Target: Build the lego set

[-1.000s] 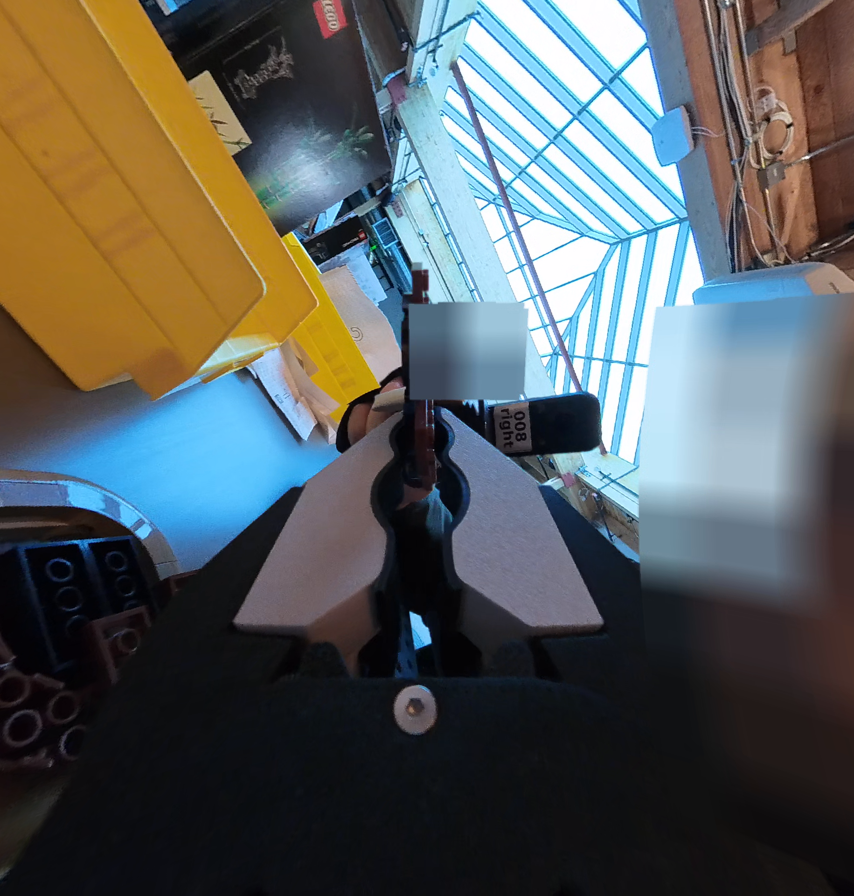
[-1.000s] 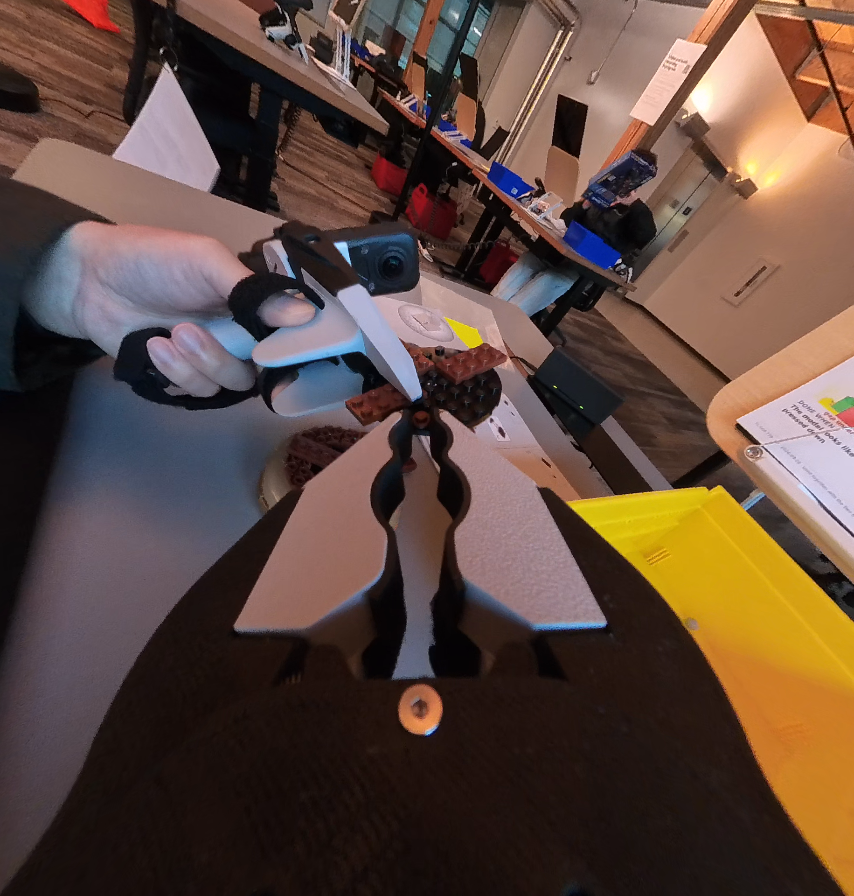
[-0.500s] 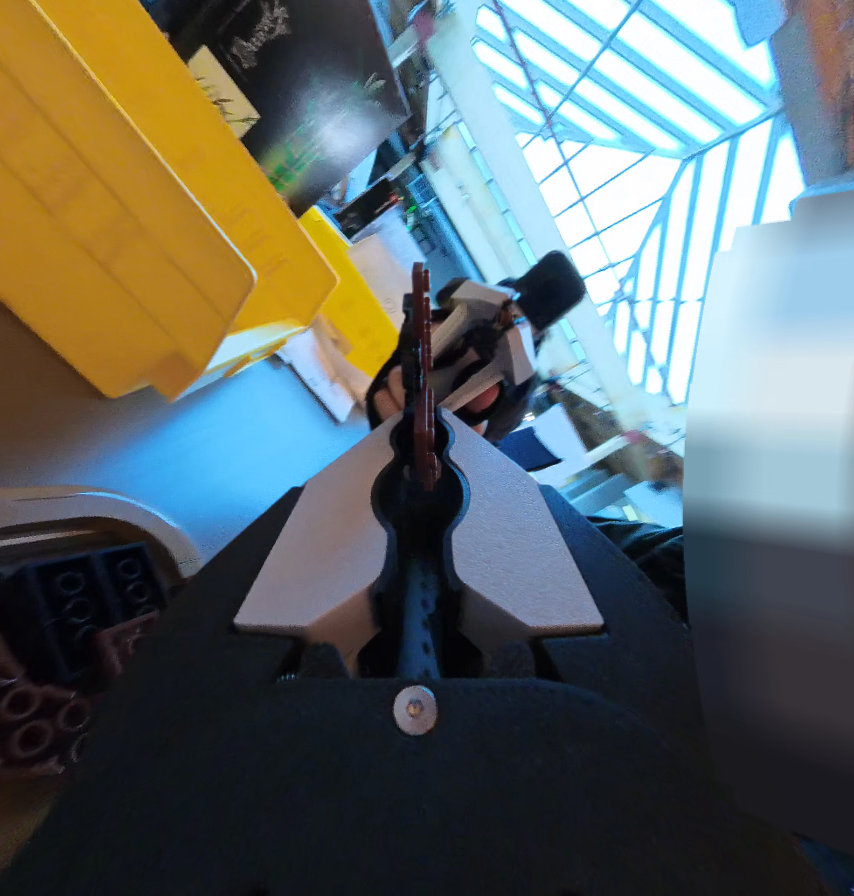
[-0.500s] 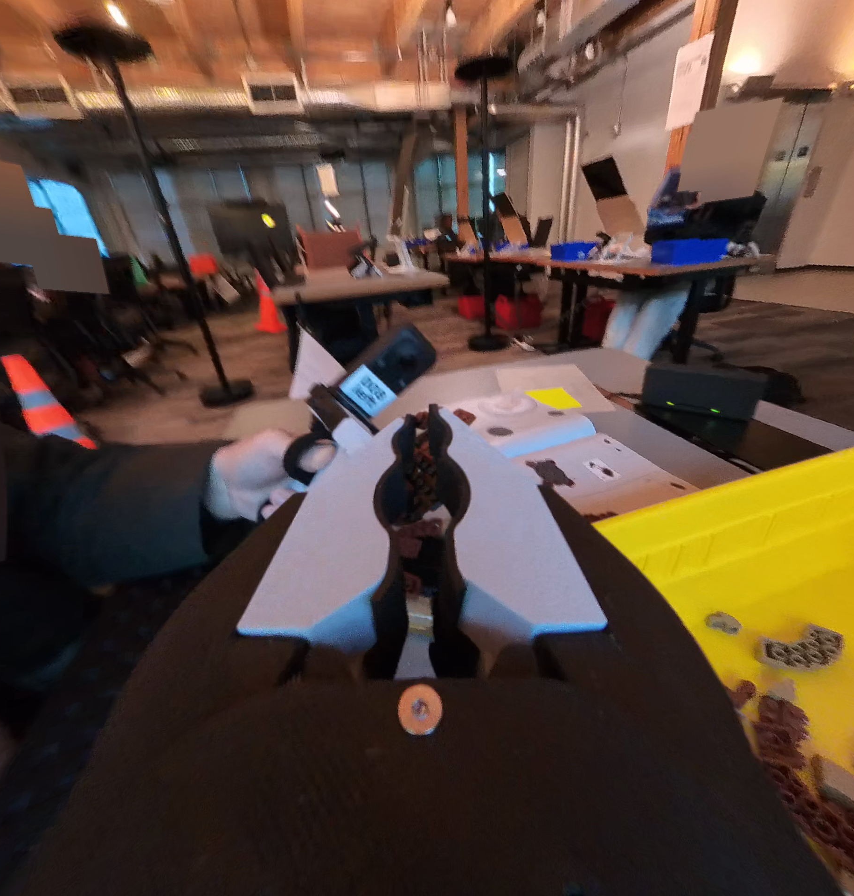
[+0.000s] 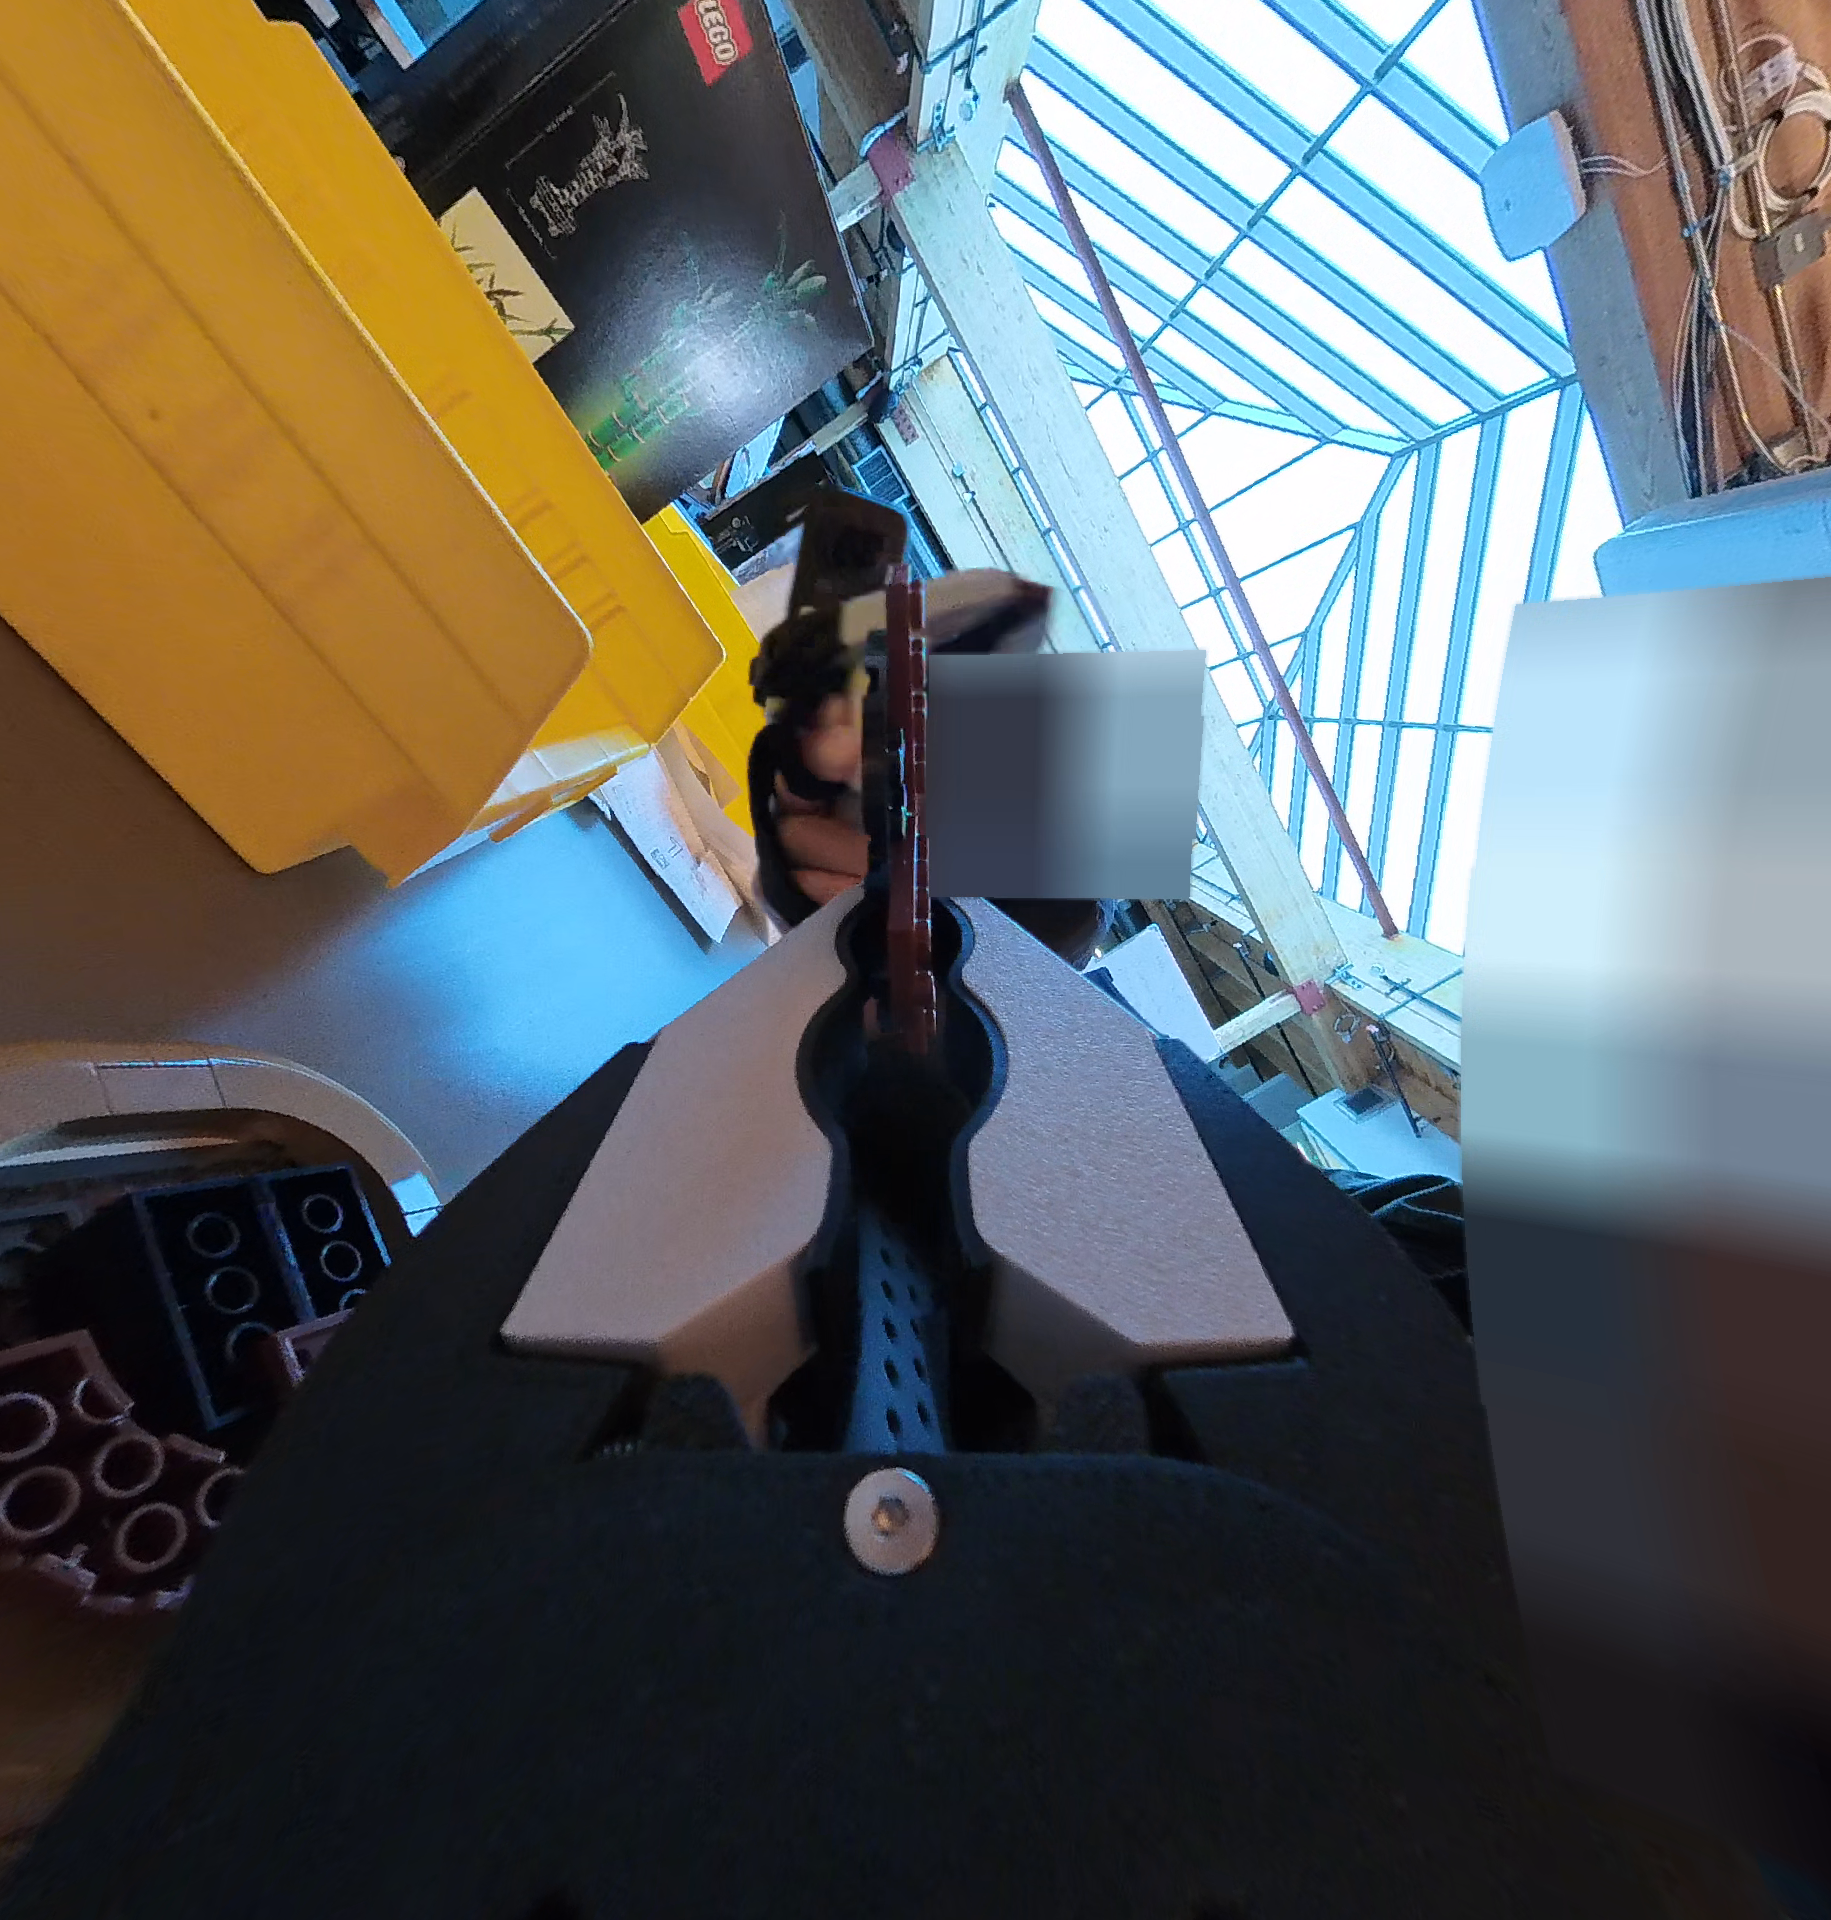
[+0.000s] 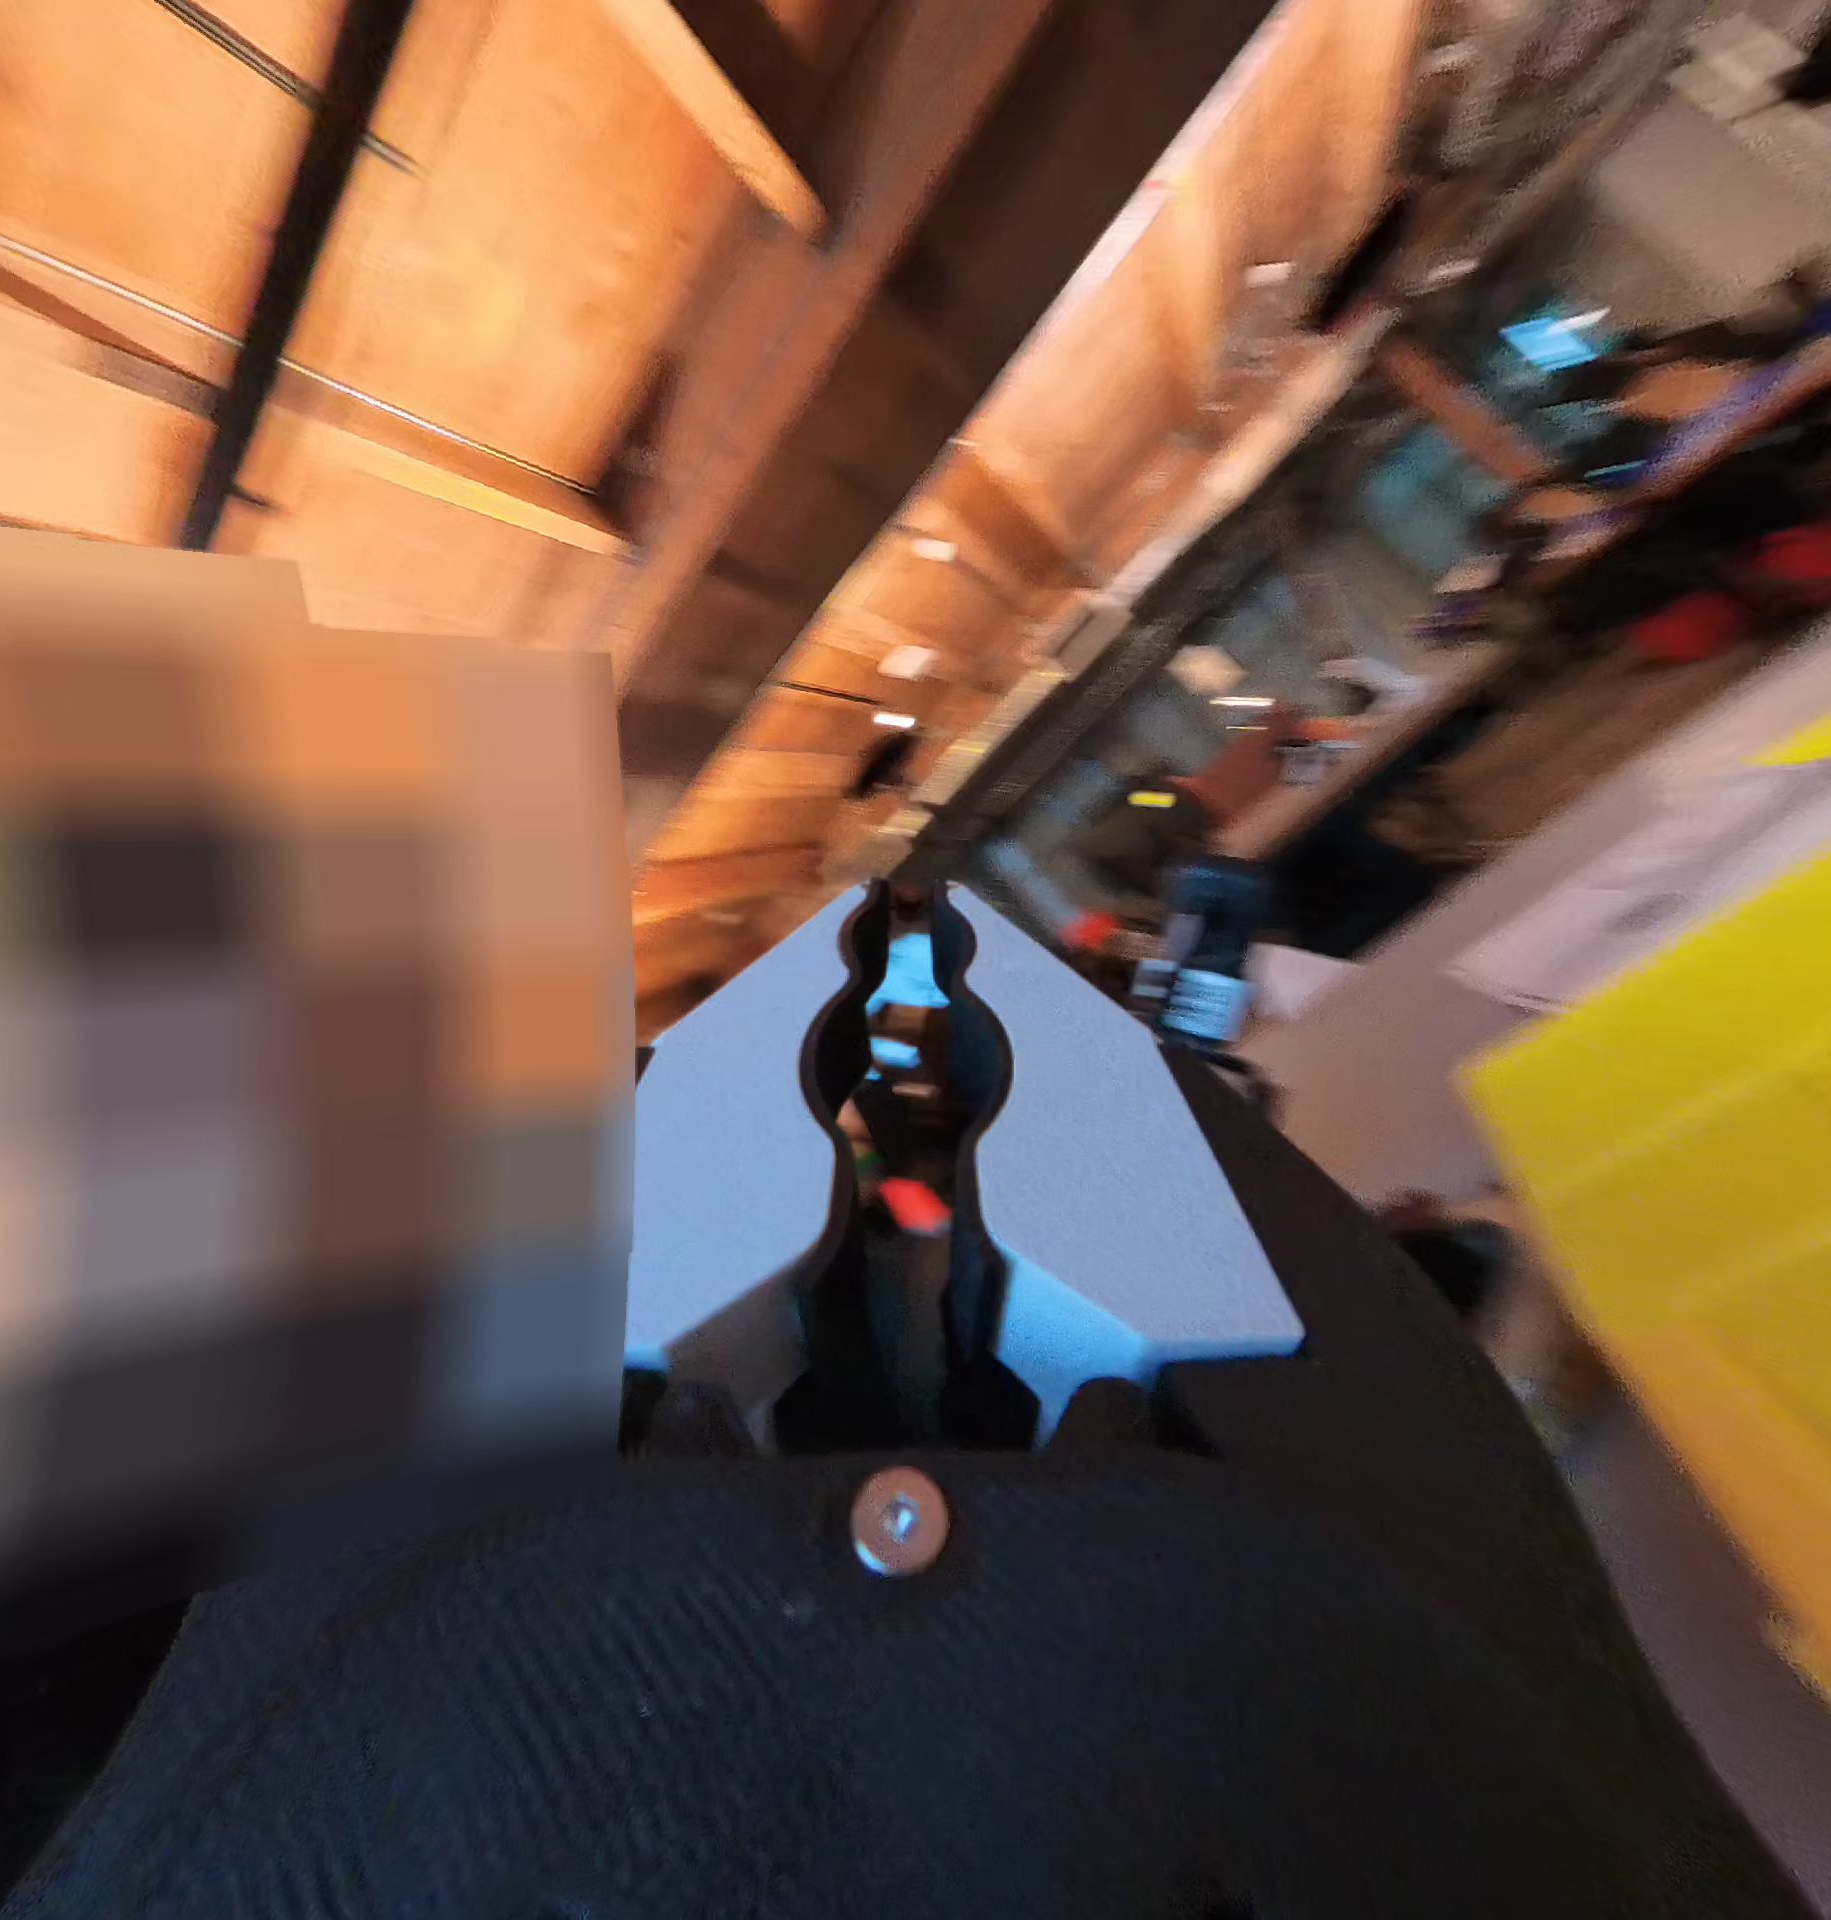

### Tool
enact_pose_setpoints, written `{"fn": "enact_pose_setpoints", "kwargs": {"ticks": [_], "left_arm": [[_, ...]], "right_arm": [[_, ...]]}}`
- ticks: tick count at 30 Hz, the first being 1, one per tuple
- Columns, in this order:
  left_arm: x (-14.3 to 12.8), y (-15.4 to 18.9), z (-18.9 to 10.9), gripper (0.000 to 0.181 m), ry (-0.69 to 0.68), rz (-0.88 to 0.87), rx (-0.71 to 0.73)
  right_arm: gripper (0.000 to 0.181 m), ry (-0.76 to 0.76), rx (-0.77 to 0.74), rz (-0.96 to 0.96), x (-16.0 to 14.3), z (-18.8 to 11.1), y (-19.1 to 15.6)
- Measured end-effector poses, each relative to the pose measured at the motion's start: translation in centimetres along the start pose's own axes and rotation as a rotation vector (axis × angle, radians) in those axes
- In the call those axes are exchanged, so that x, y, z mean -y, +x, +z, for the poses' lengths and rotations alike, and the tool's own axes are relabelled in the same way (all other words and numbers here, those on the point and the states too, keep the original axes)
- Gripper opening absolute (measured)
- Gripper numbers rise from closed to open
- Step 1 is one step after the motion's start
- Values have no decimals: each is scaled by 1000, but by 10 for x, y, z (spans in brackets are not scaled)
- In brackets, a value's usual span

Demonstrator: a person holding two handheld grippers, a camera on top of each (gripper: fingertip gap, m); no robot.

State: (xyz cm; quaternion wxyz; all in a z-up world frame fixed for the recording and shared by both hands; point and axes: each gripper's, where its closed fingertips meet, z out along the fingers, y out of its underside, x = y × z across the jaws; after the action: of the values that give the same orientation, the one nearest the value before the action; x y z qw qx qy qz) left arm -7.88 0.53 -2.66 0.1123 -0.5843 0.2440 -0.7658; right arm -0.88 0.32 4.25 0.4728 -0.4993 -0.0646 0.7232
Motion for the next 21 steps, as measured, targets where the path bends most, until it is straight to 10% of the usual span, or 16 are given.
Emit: {"fn": "enact_pose_setpoints", "kwargs": {"ticks": [1, 4, 7, 14, 21], "left_arm": [[0, 0, 0, 6, 0, -1, 2], [-1, -1, 0, 6, -5, -9, 5], [-5, -4, 2, 6, -25, -20, 10], [-10, -11, 3, 7, -63, -9, 57], [-27, -22, 8, 7, -175, 96, 165]], "right_arm": [[5, -22, -156, -100, 1, -6, 20], [5, -97, -756, -472, 21, -55, 84], [14, -37, -968, -570, 44, -84, 92], [22, 43, -871, -580, 56, -79, 71], [33, -321, -496, -586, -41, 6, 57]]}}
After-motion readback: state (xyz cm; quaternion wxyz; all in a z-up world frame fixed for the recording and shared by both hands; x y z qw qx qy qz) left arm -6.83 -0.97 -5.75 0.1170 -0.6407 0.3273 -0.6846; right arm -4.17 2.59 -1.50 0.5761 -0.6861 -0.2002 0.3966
